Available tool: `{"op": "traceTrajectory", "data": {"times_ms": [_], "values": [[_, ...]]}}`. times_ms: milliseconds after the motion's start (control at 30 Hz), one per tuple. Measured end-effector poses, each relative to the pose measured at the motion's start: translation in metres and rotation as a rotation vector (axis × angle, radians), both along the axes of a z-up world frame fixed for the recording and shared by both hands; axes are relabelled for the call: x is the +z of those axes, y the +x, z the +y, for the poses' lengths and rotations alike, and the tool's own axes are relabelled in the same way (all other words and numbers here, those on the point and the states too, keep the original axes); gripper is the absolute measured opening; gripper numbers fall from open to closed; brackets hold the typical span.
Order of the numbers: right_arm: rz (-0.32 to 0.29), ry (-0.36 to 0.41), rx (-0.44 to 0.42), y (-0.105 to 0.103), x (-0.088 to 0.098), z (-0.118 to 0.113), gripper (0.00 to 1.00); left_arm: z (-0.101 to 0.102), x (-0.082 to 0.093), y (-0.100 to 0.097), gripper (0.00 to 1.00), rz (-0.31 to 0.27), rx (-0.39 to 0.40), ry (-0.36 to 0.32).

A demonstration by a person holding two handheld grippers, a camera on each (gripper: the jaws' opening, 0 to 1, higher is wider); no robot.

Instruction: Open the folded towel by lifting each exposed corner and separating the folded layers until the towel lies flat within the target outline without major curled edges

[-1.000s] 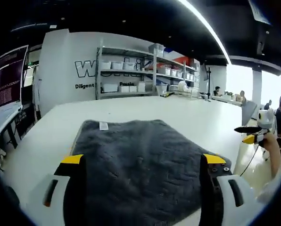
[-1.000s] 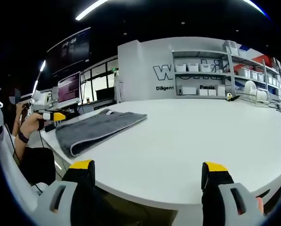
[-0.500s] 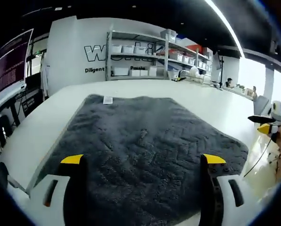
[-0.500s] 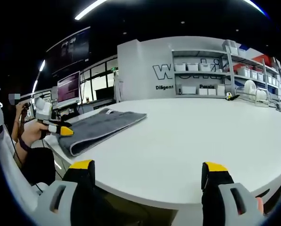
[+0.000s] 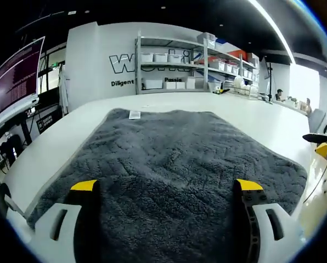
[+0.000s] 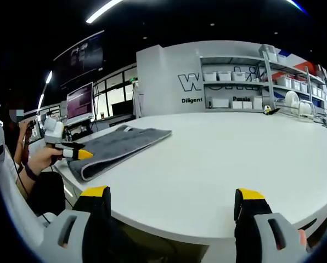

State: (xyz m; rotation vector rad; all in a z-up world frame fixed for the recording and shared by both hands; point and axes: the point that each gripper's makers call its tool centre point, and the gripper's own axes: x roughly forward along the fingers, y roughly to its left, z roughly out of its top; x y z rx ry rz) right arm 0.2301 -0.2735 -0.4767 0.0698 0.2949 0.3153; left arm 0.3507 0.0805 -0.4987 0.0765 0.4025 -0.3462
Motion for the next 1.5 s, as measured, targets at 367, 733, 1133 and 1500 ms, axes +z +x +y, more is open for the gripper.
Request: {"op": "traceTrajectory", "data": {"times_ms": [367, 733, 1133, 1500], "values": [[0.004, -0.001, 0.010, 0.002, -0.002, 0.004, 0.96, -0.028, 0.000, 0.030, 0.98, 0.022, -0.226, 0.009], [-0.004, -0.013, -0.006, -0.003, 0.003, -0.002, 0.96, -0.104, 0.000, 0.061, 0.96, 0.040, -0.553, 0.028], [0.005, -0.024, -0.042, -0.009, 0.003, -0.018, 0.96, -0.184, 0.001, 0.089, 0.96, 0.038, -0.810, 0.028], [0.013, -0.027, -0.099, -0.026, 0.002, -0.043, 0.96, -0.278, 0.001, 0.095, 0.94, 0.037, -1.043, 0.040]]}}
